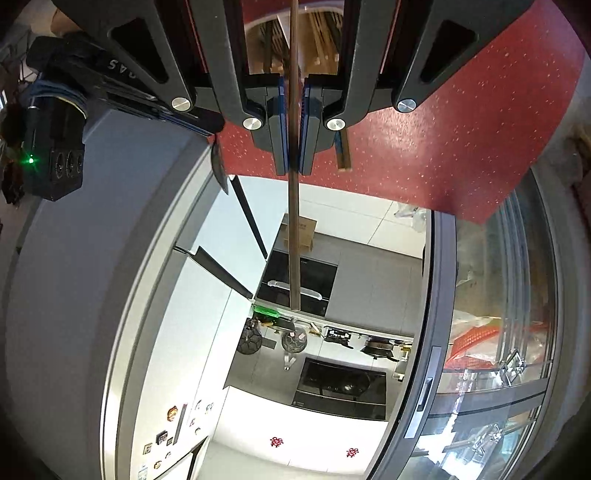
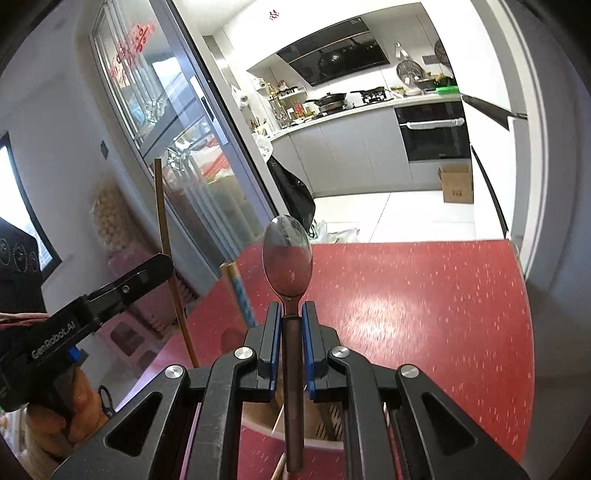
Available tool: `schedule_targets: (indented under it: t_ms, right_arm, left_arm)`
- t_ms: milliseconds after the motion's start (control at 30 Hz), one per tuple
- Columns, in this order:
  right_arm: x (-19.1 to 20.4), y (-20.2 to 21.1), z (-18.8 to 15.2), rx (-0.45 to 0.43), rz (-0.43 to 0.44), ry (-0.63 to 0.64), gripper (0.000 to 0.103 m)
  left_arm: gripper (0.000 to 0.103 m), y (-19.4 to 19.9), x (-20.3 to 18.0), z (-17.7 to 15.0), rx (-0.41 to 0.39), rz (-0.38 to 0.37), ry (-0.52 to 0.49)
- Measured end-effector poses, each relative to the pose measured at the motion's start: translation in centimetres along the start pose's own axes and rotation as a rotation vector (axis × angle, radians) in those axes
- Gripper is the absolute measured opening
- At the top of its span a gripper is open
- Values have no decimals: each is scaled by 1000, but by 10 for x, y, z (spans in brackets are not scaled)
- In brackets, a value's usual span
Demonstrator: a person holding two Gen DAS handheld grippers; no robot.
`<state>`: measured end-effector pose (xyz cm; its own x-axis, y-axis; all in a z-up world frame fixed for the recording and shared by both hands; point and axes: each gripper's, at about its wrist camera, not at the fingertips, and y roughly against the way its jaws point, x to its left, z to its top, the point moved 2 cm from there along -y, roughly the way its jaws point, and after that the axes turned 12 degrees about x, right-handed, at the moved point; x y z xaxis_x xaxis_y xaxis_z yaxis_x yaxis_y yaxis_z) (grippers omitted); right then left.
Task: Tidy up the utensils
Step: 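Carry the spoon and chopstick to the caddy and lower them in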
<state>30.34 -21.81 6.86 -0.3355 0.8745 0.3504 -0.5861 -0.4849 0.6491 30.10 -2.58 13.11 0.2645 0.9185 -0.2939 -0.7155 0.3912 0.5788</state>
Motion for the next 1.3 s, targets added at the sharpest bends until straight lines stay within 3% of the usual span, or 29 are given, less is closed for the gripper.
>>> schedule_targets:
  t_ms: [433, 633, 800, 1000, 1233, 1300]
  right_arm:
    - [-6, -44, -10, -78, -86, 175, 12]
    - [-6, -50, -24, -124, -111, 238, 12]
    - [2, -49, -40, -152, -142, 310, 12]
    - [8, -51, -56, -115, -163, 358, 12]
    - [-4, -48, -57, -66, -153, 283, 13]
    - [-6, -46, -56, -58, -152, 269, 19]
  left_arm:
    - [34, -38, 13, -30, -19, 30, 40]
    - [34, -38, 11, -54, -52, 98, 8]
    - [34, -40, 8, -69, -36, 139, -13]
    - [34, -35, 5, -79, -21, 182, -34]
    - [34, -27, 5, -88, 12, 228, -56]
    - [34, -24, 7, -91, 22, 231, -50]
